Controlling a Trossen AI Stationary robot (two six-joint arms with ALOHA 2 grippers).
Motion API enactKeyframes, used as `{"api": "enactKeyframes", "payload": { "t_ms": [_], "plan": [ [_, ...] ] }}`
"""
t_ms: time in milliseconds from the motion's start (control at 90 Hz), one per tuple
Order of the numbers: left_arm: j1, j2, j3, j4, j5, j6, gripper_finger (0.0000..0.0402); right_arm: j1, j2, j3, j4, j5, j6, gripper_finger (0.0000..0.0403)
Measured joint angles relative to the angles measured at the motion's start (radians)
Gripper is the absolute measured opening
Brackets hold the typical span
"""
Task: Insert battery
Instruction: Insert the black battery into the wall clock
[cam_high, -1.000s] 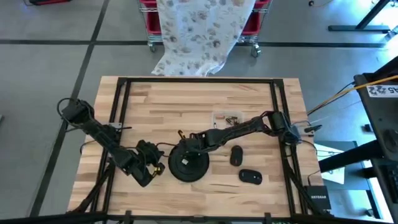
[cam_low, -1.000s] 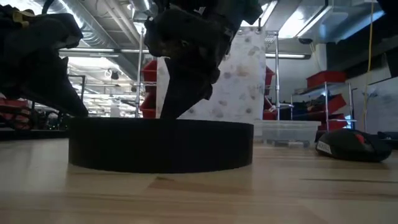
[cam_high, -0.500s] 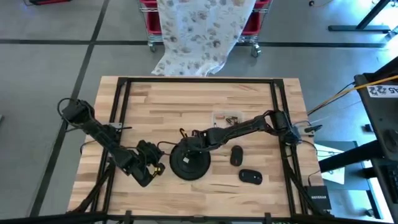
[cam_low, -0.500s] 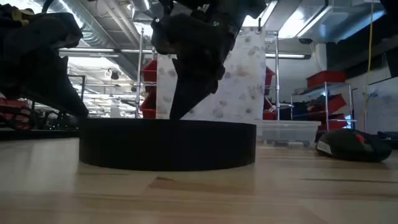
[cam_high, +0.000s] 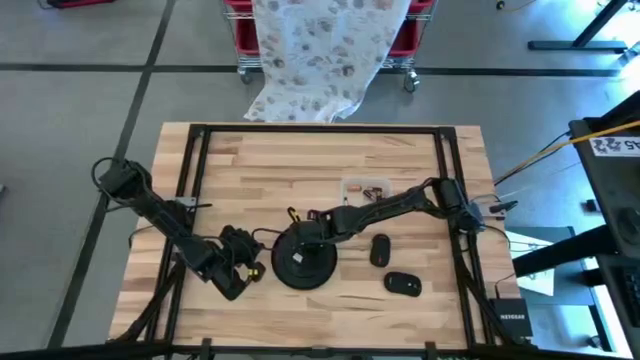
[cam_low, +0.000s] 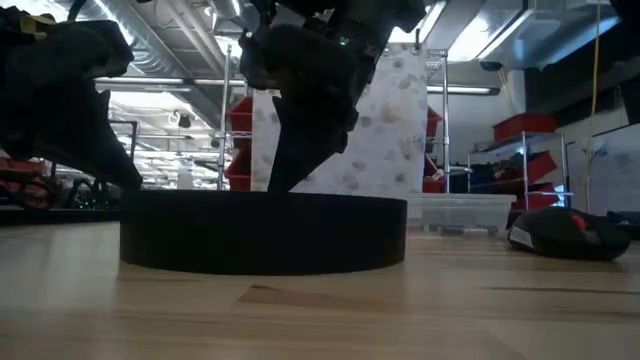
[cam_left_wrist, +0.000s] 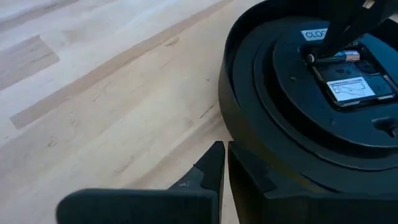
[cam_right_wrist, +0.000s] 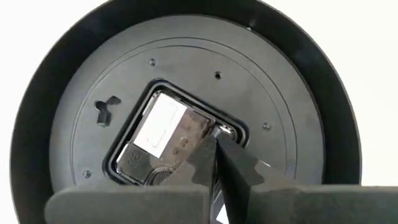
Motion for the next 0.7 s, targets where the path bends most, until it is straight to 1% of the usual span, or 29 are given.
{"api": "enactKeyframes", "payload": {
  "t_ms": [256, 700],
  "plan": [
    [0.0, 0.0, 0.0, 0.004, 0.0, 0.0, 0.0003, -0.013, 0.003, -0.001, -0.008, -0.021, 0.011, 0.0],
    [0.0, 0.0, 0.0, 0.004, 0.0, 0.0, 0.0003, -0.019, 0.005, -0.003, -0.009, -0.023, 0.011, 0.0]
  ]
}}
